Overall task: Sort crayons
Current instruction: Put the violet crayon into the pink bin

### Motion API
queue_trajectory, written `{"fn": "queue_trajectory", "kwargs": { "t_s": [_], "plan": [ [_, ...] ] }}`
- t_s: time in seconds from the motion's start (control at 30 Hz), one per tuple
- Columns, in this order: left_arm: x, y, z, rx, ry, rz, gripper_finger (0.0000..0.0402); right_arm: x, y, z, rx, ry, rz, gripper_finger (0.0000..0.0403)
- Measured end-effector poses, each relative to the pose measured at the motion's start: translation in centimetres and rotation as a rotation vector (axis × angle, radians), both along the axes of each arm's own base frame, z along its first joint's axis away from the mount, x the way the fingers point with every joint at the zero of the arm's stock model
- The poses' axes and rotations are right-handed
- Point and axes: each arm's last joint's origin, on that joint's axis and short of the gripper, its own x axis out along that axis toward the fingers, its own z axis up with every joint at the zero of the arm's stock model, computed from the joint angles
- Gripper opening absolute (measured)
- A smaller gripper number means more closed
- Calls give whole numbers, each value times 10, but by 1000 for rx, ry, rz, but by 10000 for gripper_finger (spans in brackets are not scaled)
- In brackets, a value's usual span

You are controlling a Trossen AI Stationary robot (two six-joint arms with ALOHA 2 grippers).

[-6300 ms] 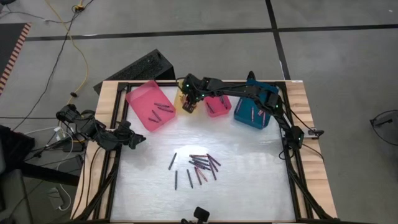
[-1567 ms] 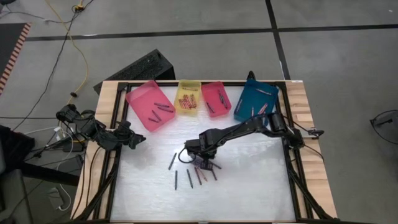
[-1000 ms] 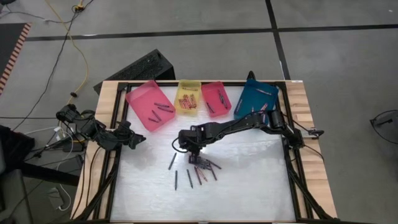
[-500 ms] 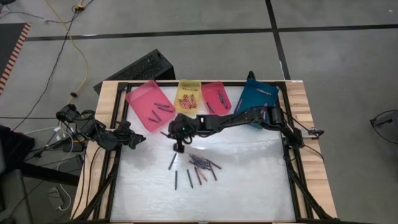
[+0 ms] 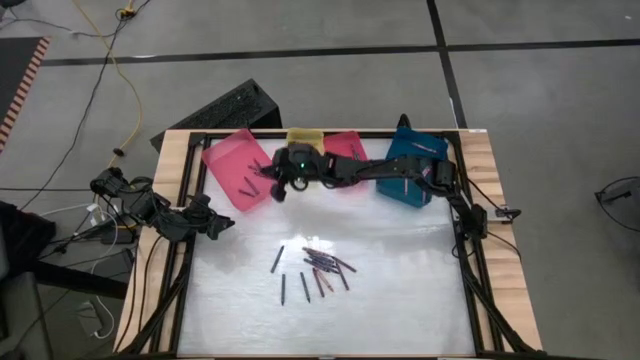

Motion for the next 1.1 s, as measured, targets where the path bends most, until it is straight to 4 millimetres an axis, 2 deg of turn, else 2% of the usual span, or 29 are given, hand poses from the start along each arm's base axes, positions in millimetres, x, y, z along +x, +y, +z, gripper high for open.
{"fn": "queue_trajectory", "kwargs": {
  "t_s": [0.17, 0.27, 0.7, 0.9, 1.1],
  "plan": [
    [0, 0, 0, 0, 0, 0, 165, -7, -26, -1, 99, -15, -80, 5],
    [0, 0, 0, 0, 0, 0, 165, -9, -34, -1, 124, -23, -105, 5],
    [0, 0, 0, 0, 0, 0, 165, -5, -18, -2, 22, 15, -41, 5],
    [0, 0, 0, 0, 0, 0, 165, -5, -18, -3, 22, 18, -40, 5],
    [0, 0, 0, 0, 0, 0, 165, 7, -15, -29, 86, 6, -46, 5]
  ]
}}
